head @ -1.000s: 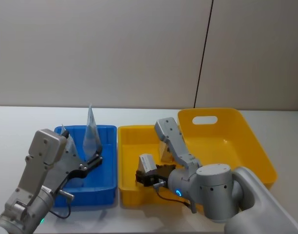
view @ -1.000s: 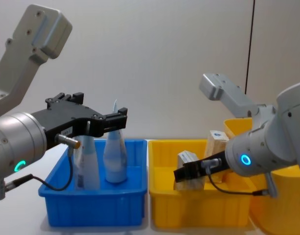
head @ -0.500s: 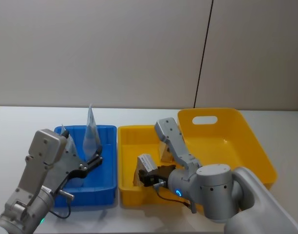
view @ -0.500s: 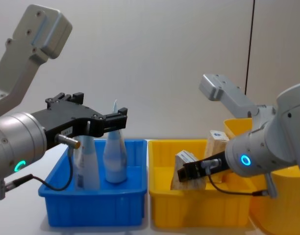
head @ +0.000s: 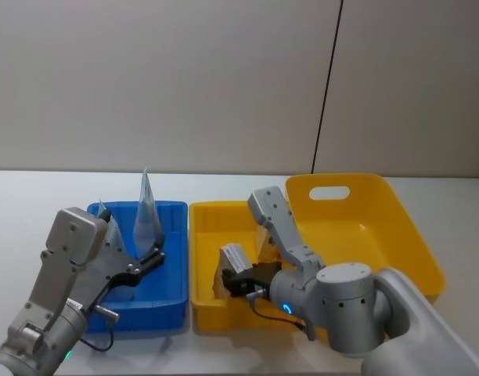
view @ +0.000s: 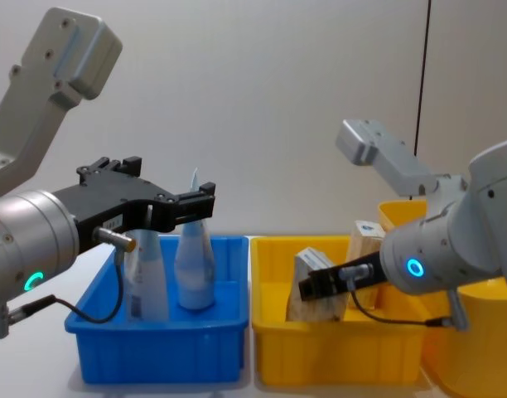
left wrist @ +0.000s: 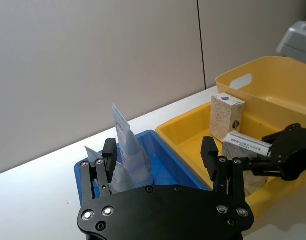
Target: Bimanual collaborative sorting of washing and personal care products
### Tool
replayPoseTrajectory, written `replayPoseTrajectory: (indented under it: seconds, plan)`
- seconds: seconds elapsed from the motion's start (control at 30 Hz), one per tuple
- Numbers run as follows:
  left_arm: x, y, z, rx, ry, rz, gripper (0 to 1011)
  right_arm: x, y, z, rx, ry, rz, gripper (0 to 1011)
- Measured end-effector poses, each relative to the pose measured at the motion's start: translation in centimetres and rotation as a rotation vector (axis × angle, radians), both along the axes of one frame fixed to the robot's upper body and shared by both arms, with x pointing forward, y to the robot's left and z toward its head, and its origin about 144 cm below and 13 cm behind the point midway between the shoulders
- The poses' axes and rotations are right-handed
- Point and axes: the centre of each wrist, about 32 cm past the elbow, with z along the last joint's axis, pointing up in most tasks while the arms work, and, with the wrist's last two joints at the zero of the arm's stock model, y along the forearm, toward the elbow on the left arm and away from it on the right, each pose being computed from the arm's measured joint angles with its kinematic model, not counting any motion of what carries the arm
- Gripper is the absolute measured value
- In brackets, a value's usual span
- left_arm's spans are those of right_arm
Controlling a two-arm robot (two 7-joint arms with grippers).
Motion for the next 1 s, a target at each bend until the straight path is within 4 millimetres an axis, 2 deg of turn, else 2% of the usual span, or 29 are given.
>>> replayPoseTrajectory:
  seconds: [0.63,1.0]
  plan:
    - [0.0,0.0,0.0,0.0,0.0,0.0,1001,-0.7,-1.2,2.2,0.047,-0.217,0.016,371]
    - [0.0,0.0,0.0,0.0,0.0,0.0,1001,-0.5,-4.4,4.8,0.116,-0.348,-0.063,372]
